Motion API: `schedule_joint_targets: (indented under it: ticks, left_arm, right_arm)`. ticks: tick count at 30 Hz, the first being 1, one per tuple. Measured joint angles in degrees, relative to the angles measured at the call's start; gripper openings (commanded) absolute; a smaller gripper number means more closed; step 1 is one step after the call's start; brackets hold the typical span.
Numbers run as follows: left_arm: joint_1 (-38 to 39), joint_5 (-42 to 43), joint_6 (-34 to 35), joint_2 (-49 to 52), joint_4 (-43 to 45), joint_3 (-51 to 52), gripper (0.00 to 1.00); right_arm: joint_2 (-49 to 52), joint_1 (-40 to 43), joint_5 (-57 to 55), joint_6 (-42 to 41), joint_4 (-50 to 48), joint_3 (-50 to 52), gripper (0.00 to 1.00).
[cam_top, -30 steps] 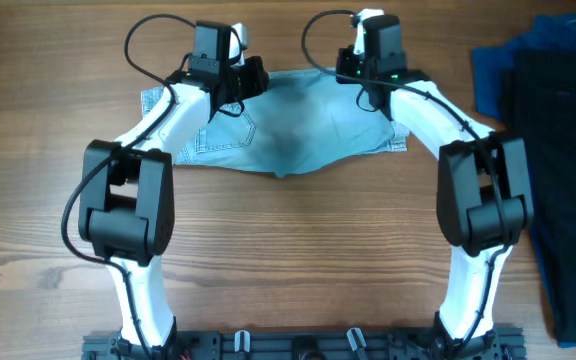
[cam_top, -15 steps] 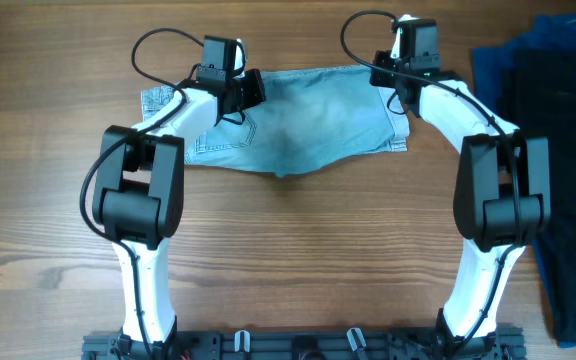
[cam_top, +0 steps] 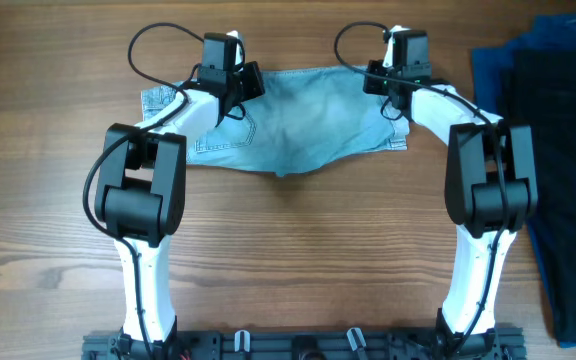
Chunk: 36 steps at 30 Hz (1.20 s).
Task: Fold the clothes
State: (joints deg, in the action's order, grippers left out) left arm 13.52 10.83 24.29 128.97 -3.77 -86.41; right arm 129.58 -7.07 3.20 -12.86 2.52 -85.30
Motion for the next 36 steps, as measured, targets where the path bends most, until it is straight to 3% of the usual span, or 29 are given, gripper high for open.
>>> schedule_joint_targets:
  ticks: [3, 9, 15, 20, 29, 36]
  left_arm:
    - [0.0, -2.14, -0.59, 0.04, 2.19, 0.0, 0.04]
    - [0.0, -3.13, -2.82, -2.78, 0.68, -1.31, 0.04]
    - [0.0, -3.54, -3.28, -12.35, -7.02, -3.98, 0.04]
    - [0.0, -6.1, -3.54, -10.36, -14.12, -4.31, 0.04]
    - [-1.99, -9.55, -3.69, -3.13, -16.04, -4.07, 0.04]
    - [-4.26, -10.1, -3.69, -4.26, -16.0, -4.09, 0.04]
  right_arm:
    - [0.0, 0.02, 0.94, 0.35, -0.07, -0.09, 0.14]
    - [-4.83, 0.09, 8.48, 2.73, 4.07, -0.68, 0.05]
    - [-21.73, 0.04, 10.69, 2.99, 24.85, -2.56, 0.04]
    - [-21.77, 0.04, 10.93, 3.15, 36.2, 0.11, 0.04]
    - [-17.92, 0.04, 3.69, 3.15, 31.67, 15.69, 0.04]
    - [-17.94, 0.0, 3.87, 3.15, 33.44, 14.84, 0.04]
